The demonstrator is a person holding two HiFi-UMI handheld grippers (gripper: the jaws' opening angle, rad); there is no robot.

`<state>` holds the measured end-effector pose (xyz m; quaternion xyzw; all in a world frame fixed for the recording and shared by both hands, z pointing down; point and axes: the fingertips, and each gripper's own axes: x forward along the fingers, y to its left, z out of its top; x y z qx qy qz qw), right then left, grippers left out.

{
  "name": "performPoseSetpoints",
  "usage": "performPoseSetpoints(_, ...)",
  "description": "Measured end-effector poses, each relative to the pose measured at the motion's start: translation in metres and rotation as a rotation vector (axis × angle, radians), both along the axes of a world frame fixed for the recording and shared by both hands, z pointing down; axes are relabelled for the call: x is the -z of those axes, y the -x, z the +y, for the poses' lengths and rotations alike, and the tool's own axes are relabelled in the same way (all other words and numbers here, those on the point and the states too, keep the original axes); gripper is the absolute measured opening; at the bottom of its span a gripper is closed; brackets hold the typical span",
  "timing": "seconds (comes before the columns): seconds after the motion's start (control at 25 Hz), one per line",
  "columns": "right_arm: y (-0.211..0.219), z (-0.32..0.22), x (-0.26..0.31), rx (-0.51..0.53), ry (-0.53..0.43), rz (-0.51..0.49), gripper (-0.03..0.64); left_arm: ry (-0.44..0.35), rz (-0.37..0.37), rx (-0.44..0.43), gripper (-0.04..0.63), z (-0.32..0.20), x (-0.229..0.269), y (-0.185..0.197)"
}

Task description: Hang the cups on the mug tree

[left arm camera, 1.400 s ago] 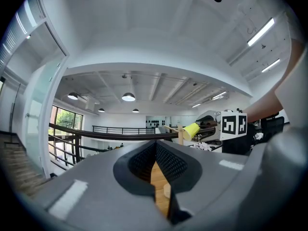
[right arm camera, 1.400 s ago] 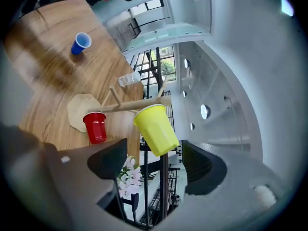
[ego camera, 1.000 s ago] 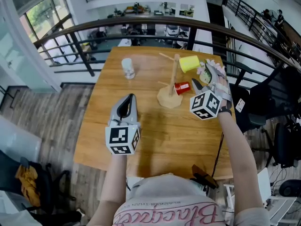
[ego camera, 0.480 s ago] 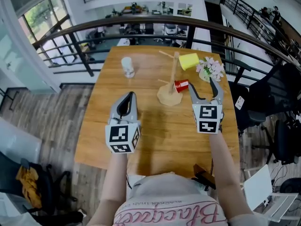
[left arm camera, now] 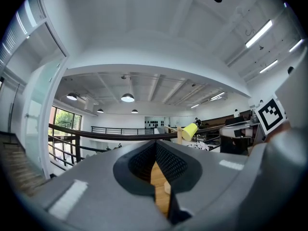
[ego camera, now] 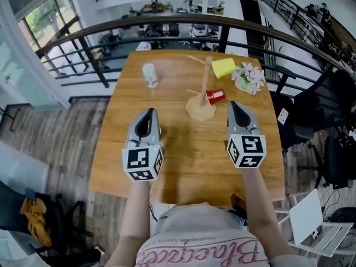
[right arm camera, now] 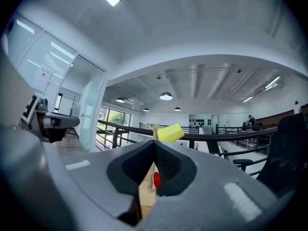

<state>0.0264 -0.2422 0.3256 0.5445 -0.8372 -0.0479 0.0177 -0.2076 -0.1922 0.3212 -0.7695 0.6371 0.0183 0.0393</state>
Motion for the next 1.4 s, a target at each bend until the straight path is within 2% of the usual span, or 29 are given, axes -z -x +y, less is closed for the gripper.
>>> performPoseSetpoints(0.44,0.016,0.021,-0.041,0.010,0.078,0.018,0.002,0.052,0.018,0.013,0.024,0.007,-0.035,0.015)
performPoseSetpoints(0.64,0.028,0.029,-0.059,0.022,0.107,0.041,0.002,0.088,-0.003,-0.006,0.201,0.010,-0.055,0.017)
performPoseSetpoints(0.8,0.042,0.037,-0.077,0.042,0.137,0.055,0.002,0.127,-0.002,0.018,0.351,0.012,-0.074,0.026)
performPoseSetpoints(0.88,0.048,0.040,-0.084,0.049,0.148,0.056,0.002,0.154,-0.001,0.019,0.394,0.012,-0.086,0.028)
performPoseSetpoints(1.4,0.073,0.041,-0.126,0.038,0.239,0.049,0.002,0.350,-0.010,-0.011,0.405,0.001,-0.173,0.037)
